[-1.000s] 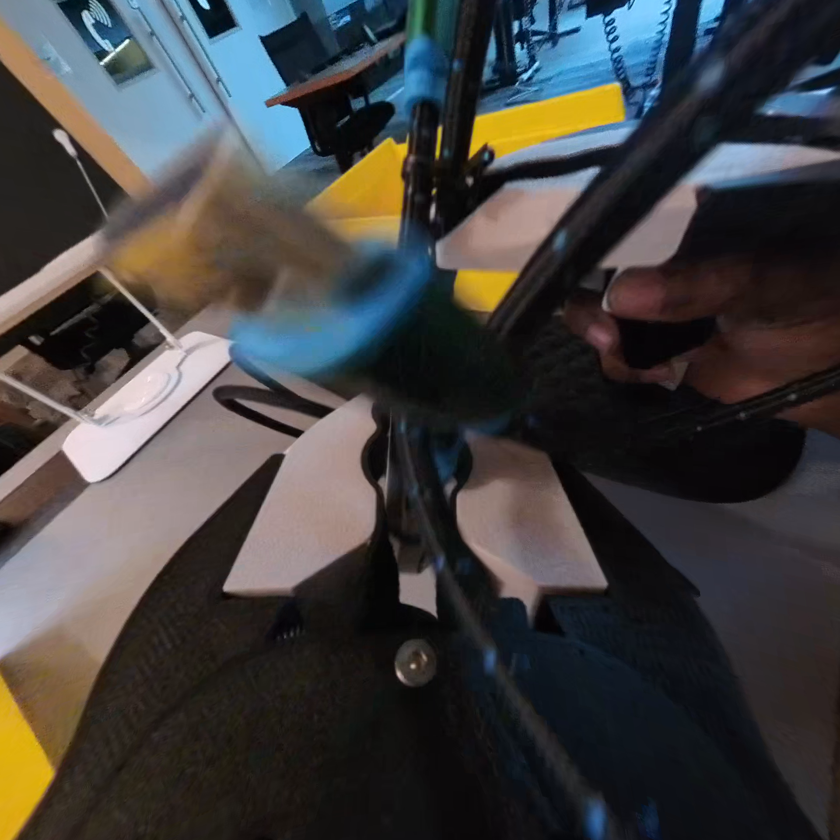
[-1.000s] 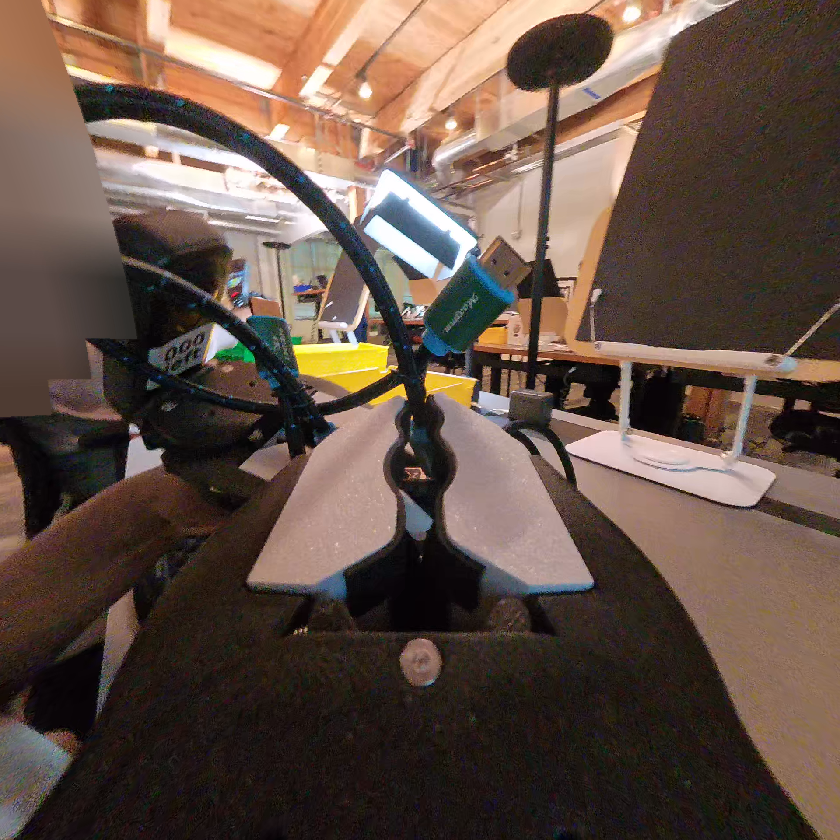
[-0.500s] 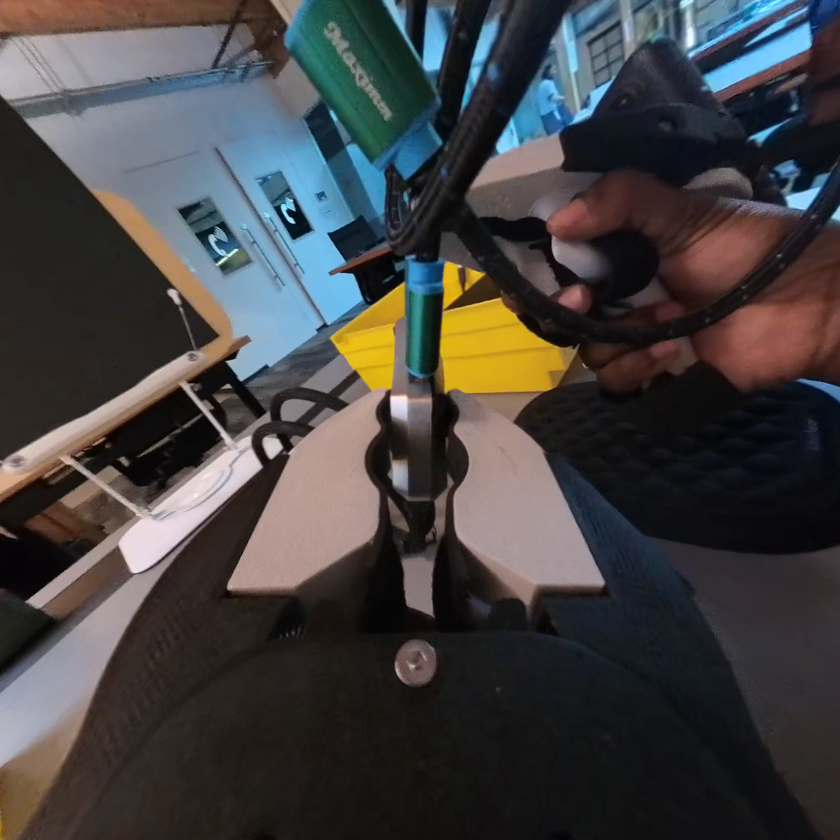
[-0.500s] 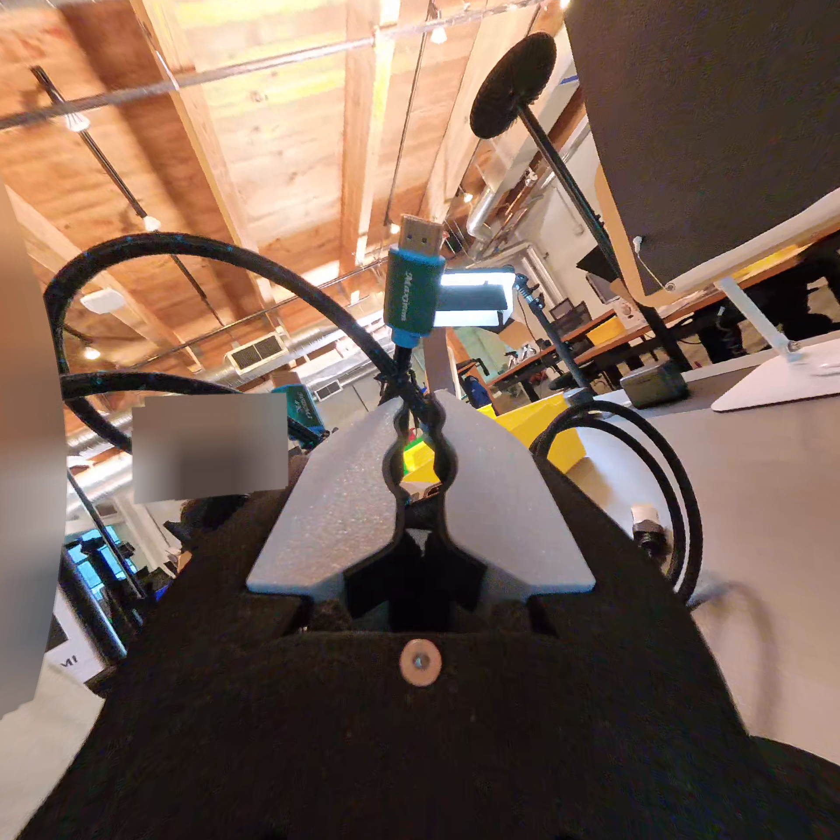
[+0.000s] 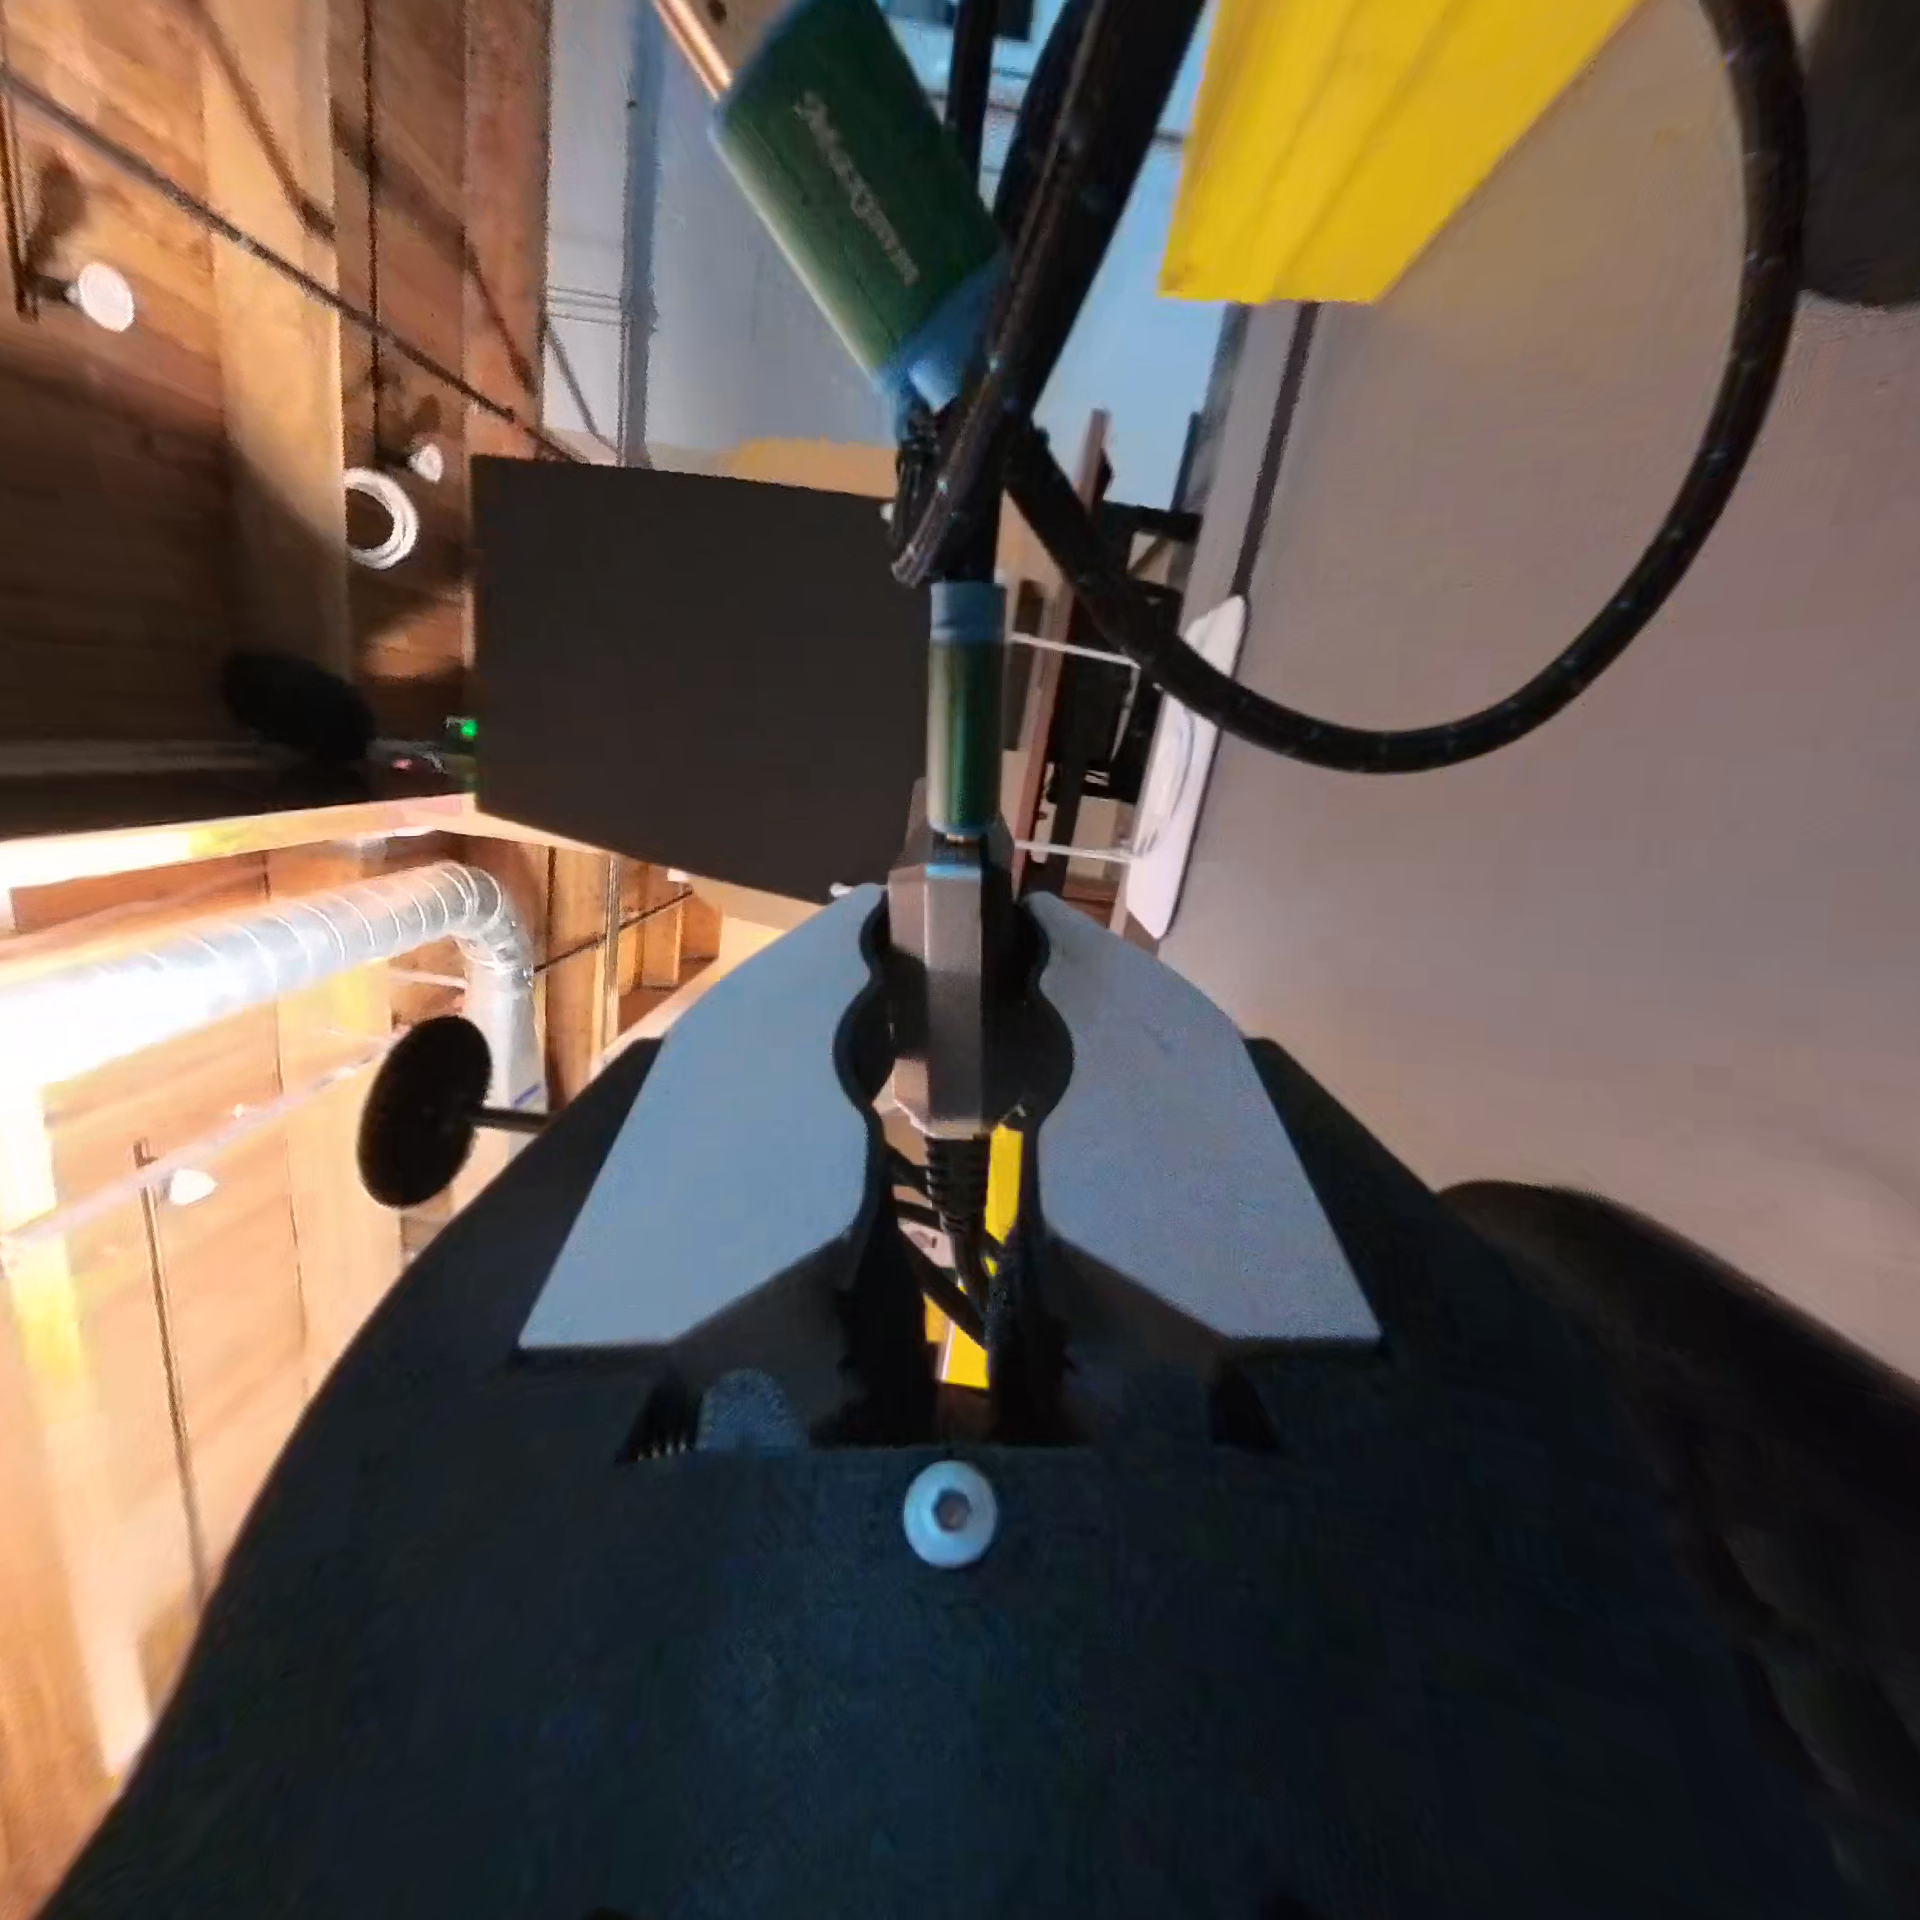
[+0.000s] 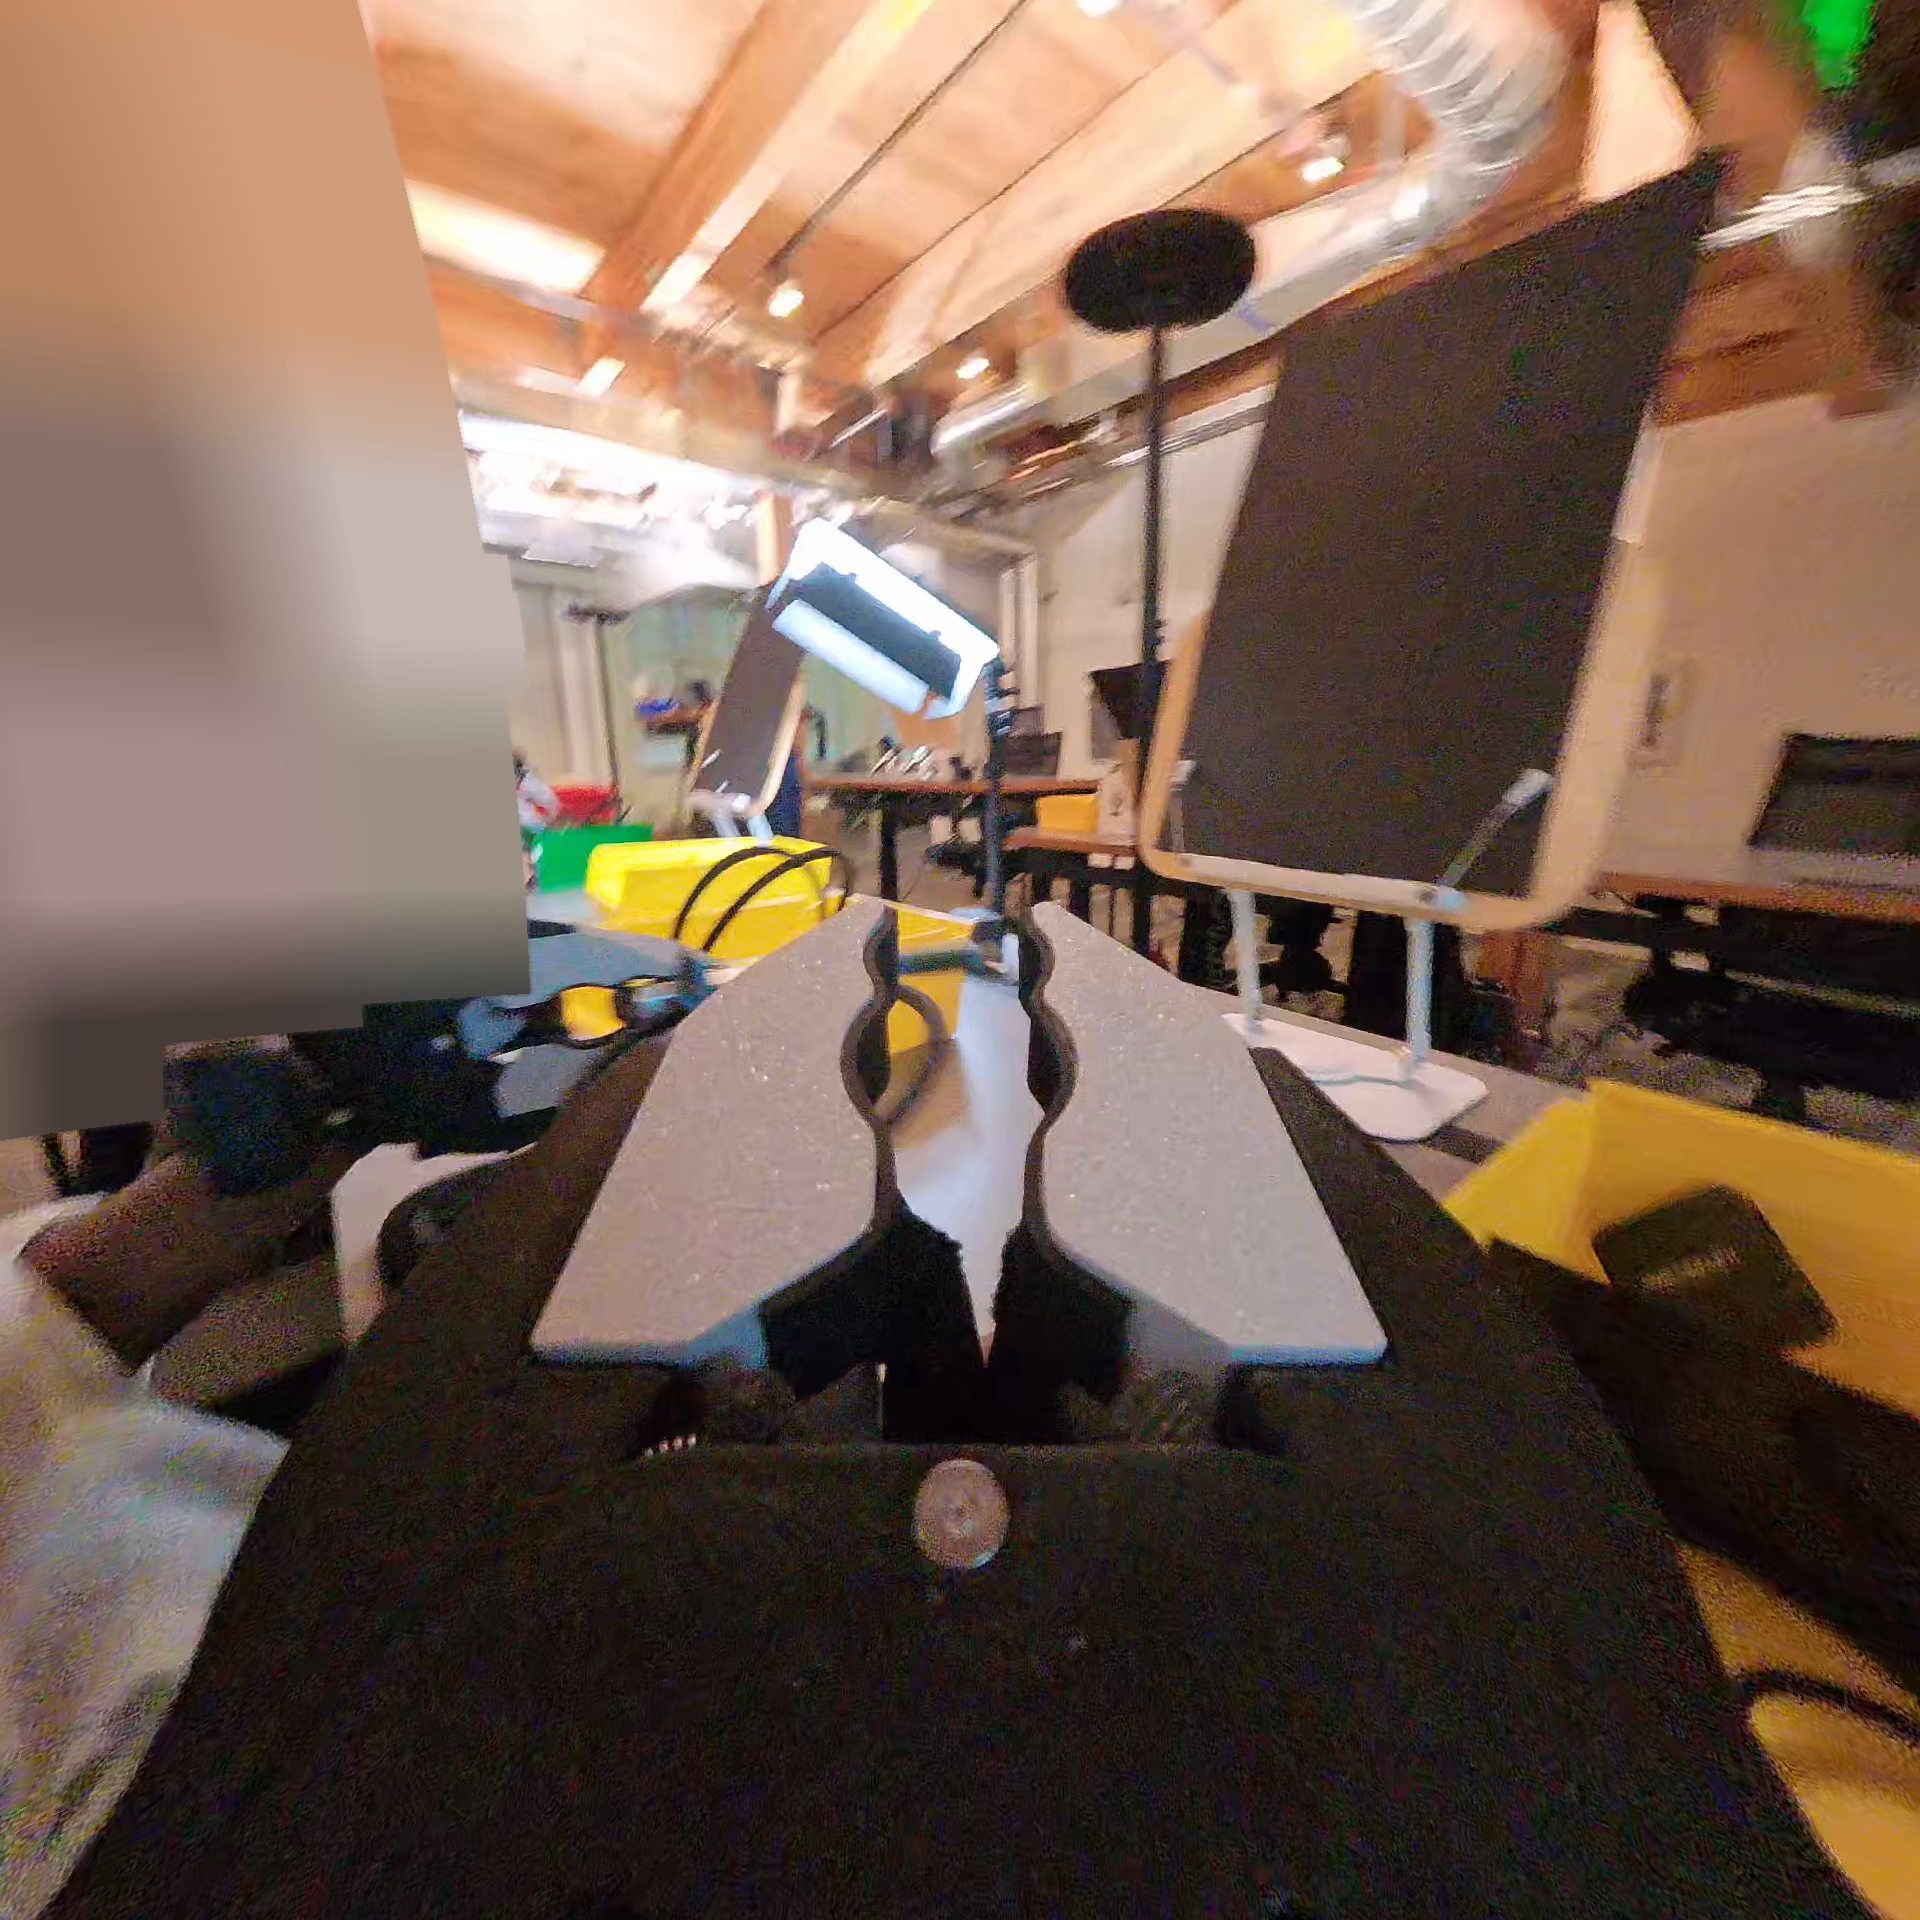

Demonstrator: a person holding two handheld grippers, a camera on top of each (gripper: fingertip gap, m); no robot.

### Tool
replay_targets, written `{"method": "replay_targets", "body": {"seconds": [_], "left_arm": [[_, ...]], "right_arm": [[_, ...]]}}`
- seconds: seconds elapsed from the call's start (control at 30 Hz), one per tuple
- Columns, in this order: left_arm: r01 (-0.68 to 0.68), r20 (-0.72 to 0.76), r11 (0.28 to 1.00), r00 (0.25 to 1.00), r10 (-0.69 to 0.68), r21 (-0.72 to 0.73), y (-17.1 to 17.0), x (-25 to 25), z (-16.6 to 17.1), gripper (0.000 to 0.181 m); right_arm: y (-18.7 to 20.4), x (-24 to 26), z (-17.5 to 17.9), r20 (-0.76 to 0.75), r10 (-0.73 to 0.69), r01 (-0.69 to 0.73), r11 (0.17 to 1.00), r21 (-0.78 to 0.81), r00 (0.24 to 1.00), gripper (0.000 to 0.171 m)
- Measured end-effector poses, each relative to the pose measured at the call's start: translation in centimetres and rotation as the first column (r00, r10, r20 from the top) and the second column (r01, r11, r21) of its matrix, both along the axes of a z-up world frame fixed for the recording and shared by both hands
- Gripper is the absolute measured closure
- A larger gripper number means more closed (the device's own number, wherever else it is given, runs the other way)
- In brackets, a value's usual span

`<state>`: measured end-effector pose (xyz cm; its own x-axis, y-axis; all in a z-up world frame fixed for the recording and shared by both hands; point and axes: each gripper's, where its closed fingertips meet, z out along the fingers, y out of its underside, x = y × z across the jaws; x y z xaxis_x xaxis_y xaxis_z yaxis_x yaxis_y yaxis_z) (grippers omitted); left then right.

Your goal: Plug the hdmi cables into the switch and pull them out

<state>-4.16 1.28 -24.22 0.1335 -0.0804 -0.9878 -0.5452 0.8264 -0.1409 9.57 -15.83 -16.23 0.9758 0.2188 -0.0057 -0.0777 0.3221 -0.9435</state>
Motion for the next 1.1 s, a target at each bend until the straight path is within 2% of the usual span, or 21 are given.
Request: {"method": "replay_targets", "body": {"seconds": [0.03, 0.1, 0.2, 0.23, 0.33, 0.43, 0.53, 0.63, 0.8, 0.9, 0.97, 1.1], "left_arm": [[0.002, -0.051, 1.0, 0.999, -0.001, 0.022, -0.1, 0.1, -1.3, 0.161], [0.013, -0.059, 0.999, 0.998, -0.01, 0.048, -0.5, 0.4, -2.5, 0.161], [0.042, -0.046, 0.997, 0.998, -0.039, 0.067, -1.1, 0.1, -2.8, 0.161], [0.052, -0.049, 0.995, 0.998, -0.048, 0.088, -1.3, 0.0, -2.9, 0.161], [0.074, -0.059, 0.99, 0.996, -0.068, 0.122, -1.4, -0.3, -3.0, 0.161], [0.073, -0.057, 0.986, 0.996, -0.065, 0.15, -1.6, -0.2, -2.6, 0.161], [0.086, -0.046, 0.978, 0.996, -0.078, 0.191, -2.2, 0.0, -1.9, 0.161], [0.111, -0.048, 0.97, 0.994, -0.103, 0.216, -3.1, -0.1, -1.9, 0.161], [0.208, 0.042, 0.955, 0.974, -0.221, 0.209, -4.0, -0.9, -1.8, 0.161], [0.252, 0.063, 0.944, 0.961, -0.271, 0.212, -5.1, -0.6, -2.0, 0.161], [0.266, 0.073, 0.941, 0.955, -0.287, 0.21, -5.6, -0.4, -1.8, 0.161], [0.289, 0.089, 0.941, 0.947, -0.308, 0.178, -5.8, -0.2, -2.0, 0.161]], "right_arm": [[0.0, -2.6, 0.7, 0.102, 0.057, -0.053, 0.998, -0.045, 0.993, 0.15], [1.1, -7.8, 0.2, 0.279, 0.184, -0.129, 0.971, -0.203, 0.943, 0.15], [3.9, -13.2, -4.9, 0.441, 0.418, -0.123, 0.821, -0.557, 0.794, 0.145], [5.0, -13.6, -6.1, 0.477, 0.453, -0.081, 0.783, -0.616, 0.753, 0.146], [7.9, -13.3, -6.4, 0.568, 0.466, 0.04, 0.748, -0.662, 0.678, 0.146], [9.1, -15.1, -7.5, 0.511, 0.59, 0.028, 0.637, -0.77, 0.625, 0.145], [10.4, -14.5, -9.6, 0.542, 0.594, 0.176, 0.562, -0.809, 0.595, 0.141], [10.7, -13.9, -12.0, 0.551, 0.599, 0.278, 0.49, -0.826, 0.582, 0.147], [10.3, -14.8, -11.9, 0.559, 0.564, 0.183, 0.585, -0.79, 0.608, 0.148], [9.3, -14.6, -12.1, 0.563, 0.567, 0.171, 0.598, -0.783, 0.601, 0.148], [8.9, -14.5, -11.9, 0.514, 0.574, 0.115, 0.589, -0.8, 0.638, 0.148], [8.8, -14.3, -11.9, 0.575, 0.516, 0.164, 0.637, -0.753, 0.636, 0.148]]}}
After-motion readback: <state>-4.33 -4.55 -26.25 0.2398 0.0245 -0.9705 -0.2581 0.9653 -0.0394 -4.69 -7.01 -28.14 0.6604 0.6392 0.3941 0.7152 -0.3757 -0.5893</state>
